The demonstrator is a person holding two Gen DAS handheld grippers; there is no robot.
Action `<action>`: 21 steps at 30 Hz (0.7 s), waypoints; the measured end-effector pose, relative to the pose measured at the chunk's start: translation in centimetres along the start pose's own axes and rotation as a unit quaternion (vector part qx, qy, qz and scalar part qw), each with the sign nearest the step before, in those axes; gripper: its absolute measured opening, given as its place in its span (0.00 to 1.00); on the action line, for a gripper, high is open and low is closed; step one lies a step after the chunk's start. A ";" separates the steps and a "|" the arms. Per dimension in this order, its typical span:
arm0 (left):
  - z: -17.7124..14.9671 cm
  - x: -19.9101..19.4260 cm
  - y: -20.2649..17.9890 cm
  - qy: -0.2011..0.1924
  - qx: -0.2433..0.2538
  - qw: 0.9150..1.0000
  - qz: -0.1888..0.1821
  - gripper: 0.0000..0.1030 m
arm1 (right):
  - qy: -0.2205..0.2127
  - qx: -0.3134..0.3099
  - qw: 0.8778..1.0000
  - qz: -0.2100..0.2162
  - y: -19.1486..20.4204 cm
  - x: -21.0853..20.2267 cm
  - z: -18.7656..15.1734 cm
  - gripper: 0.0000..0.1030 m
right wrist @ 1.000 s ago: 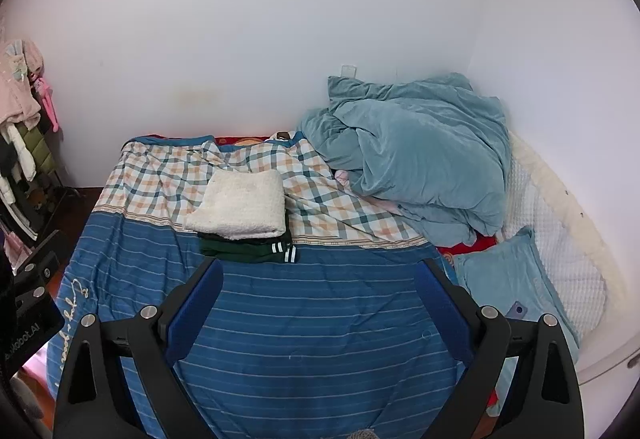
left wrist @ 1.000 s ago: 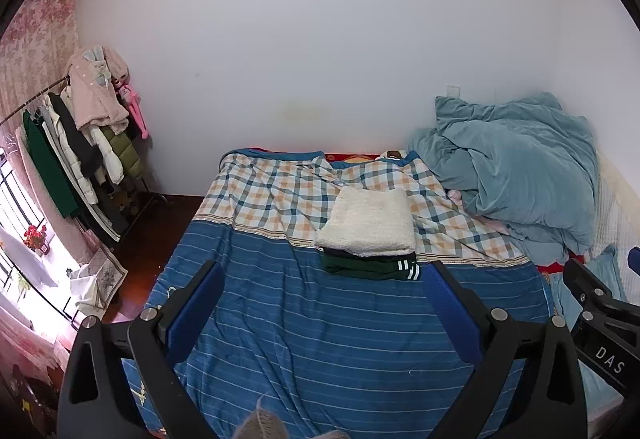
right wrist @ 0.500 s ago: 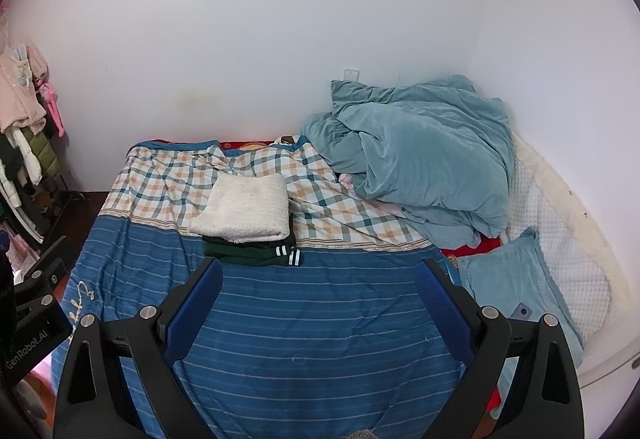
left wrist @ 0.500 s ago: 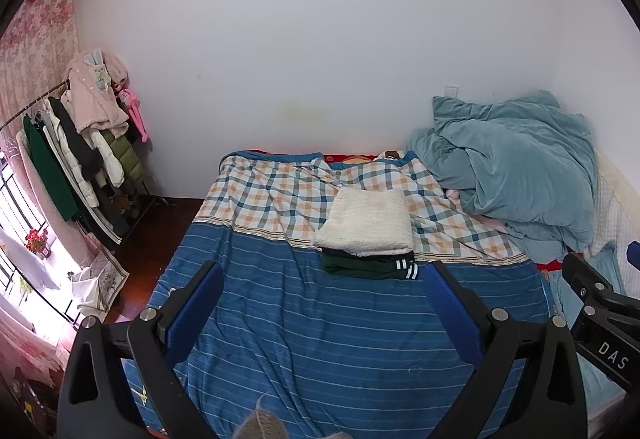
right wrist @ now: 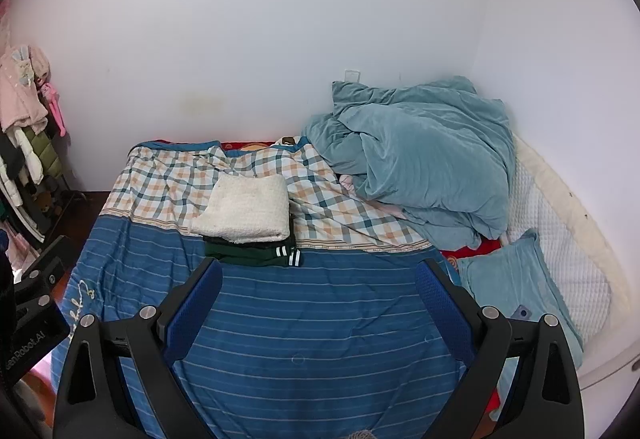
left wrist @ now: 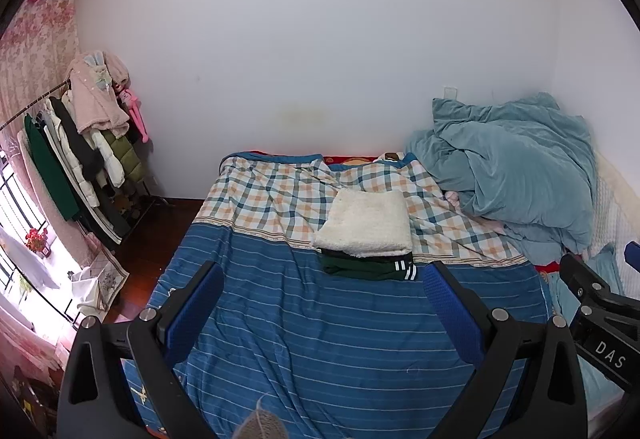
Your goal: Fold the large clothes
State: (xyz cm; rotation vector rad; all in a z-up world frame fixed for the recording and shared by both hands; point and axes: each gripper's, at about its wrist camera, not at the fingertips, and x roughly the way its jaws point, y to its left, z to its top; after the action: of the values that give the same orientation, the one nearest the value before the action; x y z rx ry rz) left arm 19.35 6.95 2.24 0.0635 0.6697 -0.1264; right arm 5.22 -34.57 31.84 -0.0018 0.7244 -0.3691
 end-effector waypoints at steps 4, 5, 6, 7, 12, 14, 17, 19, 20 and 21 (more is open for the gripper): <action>0.0 -0.1 -0.1 0.001 0.000 1.000 -0.001 0.99 | -0.003 -0.004 1.000 -0.001 0.4 0.0 0.1 0.96; 0.1 -0.1 -0.1 0.000 0.000 1.000 -0.002 0.99 | -0.003 -0.005 1.000 -0.002 0.4 0.0 0.1 0.96; 0.1 0.0 -0.1 0.000 0.000 1.000 -0.003 0.99 | -0.003 -0.004 1.000 -0.002 0.3 -0.1 -0.1 0.96; 0.1 0.0 -0.1 0.000 -0.001 1.000 -0.004 0.99 | -0.004 -0.004 1.000 -0.002 0.3 -0.2 -0.1 0.96; 0.0 -0.1 -0.2 -0.002 0.001 1.000 -0.002 0.99 | -0.004 -0.004 1.000 0.001 0.4 0.0 0.1 0.96; 0.0 -0.1 -0.2 -0.001 0.002 1.000 0.000 0.99 | -0.004 -0.004 1.000 0.002 0.4 0.0 0.1 0.96; 0.0 -0.1 -0.4 -0.001 0.002 1.000 0.000 0.99 | -0.003 -0.004 1.000 0.004 0.5 0.1 0.3 0.96; -0.1 -0.2 -0.6 -0.001 0.002 1.000 0.000 0.99 | -0.003 -0.004 1.000 0.007 0.6 0.1 0.3 0.96; -0.1 -0.2 -0.6 -0.001 0.002 1.000 -0.001 0.99 | -0.003 -0.003 1.000 0.007 0.5 0.0 0.1 0.96; -0.2 -0.2 -0.6 -0.002 0.002 1.000 0.000 0.99 | -0.003 -0.003 1.000 0.007 0.5 -0.1 0.1 0.96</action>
State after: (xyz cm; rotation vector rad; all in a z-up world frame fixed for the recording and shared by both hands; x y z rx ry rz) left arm 19.04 6.38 2.20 0.0675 0.6656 -0.1288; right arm 5.41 -34.06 31.86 -0.0038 0.7193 -0.3527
